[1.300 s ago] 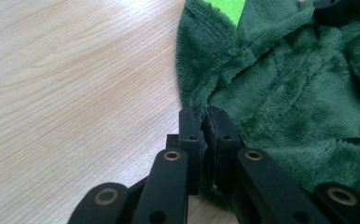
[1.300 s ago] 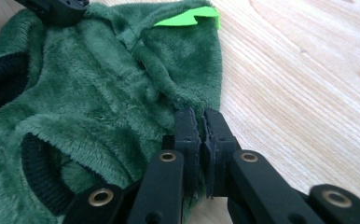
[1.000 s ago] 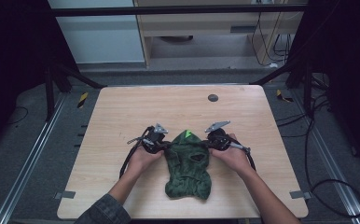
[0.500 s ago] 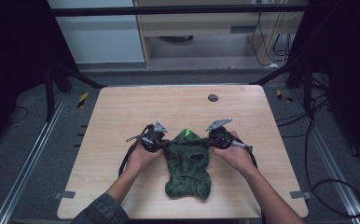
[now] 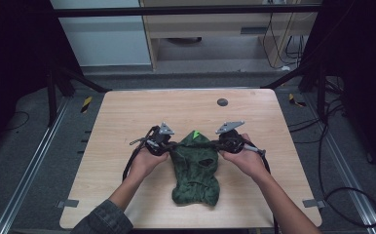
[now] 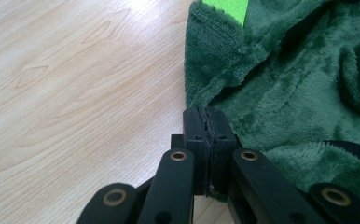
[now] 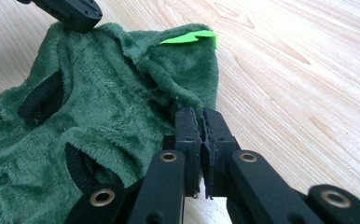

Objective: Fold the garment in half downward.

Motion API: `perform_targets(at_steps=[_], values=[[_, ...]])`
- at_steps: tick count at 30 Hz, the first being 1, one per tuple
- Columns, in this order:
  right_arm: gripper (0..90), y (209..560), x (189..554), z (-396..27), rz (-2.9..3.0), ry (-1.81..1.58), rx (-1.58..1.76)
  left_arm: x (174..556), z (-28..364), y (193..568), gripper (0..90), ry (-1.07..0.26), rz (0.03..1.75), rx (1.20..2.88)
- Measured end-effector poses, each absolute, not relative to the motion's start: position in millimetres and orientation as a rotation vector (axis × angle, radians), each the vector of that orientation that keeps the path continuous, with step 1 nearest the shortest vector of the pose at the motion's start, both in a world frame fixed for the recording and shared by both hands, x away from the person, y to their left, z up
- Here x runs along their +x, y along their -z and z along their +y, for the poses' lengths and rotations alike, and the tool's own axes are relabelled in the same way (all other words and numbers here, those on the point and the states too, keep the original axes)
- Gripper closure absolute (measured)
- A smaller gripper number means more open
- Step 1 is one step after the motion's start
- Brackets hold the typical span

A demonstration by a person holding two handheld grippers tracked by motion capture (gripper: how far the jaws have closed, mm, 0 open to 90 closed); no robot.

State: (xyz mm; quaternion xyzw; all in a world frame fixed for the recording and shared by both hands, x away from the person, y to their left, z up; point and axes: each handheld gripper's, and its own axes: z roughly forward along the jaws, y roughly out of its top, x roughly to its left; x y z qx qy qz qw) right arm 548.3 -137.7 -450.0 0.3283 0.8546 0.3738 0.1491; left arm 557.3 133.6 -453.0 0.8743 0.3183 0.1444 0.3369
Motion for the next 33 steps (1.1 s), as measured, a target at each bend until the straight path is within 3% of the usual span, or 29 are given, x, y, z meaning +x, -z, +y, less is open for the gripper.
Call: perform_targets(at_steps=[33], values=[[86.4,429,552,-140,2.433,-1.079,0.916,562,130,432,90.0,-0.419,0.791,2.299]])
